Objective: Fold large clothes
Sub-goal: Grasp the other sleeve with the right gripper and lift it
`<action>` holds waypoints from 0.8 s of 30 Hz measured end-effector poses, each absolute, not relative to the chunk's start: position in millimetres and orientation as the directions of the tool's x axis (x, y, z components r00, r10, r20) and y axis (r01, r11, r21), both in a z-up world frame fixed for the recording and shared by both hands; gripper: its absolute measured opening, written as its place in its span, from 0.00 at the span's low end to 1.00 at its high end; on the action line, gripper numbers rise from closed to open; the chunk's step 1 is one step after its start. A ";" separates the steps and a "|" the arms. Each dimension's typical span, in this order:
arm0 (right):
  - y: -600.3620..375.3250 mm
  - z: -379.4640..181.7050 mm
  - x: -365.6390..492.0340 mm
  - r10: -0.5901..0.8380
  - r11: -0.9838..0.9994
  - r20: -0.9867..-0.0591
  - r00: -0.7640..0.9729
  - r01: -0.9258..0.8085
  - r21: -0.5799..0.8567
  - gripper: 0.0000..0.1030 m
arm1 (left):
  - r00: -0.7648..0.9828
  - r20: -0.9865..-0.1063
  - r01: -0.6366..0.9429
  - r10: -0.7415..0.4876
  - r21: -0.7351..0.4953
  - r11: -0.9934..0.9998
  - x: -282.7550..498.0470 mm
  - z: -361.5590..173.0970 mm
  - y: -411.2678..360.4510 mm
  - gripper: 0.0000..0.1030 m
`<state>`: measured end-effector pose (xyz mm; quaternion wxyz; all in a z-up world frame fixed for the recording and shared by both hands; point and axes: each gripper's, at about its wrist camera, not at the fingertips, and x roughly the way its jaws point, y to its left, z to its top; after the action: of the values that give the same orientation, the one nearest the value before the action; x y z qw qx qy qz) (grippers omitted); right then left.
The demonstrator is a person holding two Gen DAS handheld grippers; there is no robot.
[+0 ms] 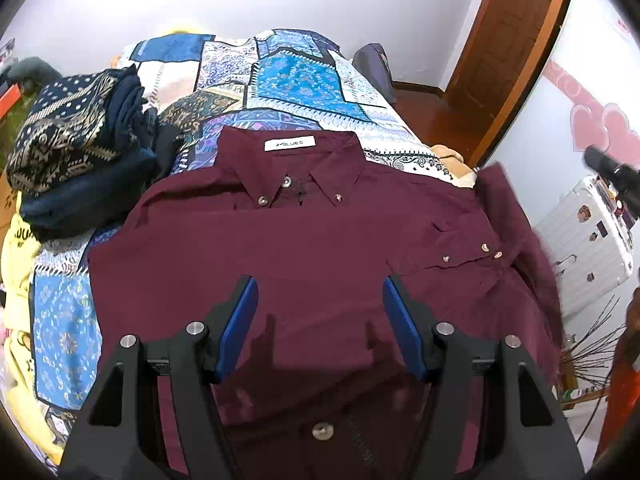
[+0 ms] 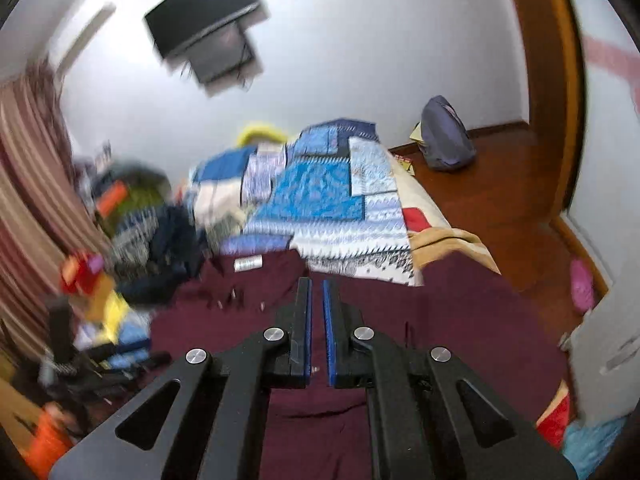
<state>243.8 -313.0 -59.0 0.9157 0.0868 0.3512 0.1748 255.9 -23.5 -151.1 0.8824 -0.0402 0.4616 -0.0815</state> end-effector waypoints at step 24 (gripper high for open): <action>-553.8 -253.8 246.3 0.237 0.711 -0.854 0.463 0.516 0.477 0.60 | 0.525 -0.836 0.086 -0.162 -0.137 0.987 272.2 -166.0 -40.3 0.62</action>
<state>246.4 -553.8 -253.8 0.7716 0.3689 0.5103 -0.0907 272.2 -40.3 -166.0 0.8722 -0.0394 0.4823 -0.0712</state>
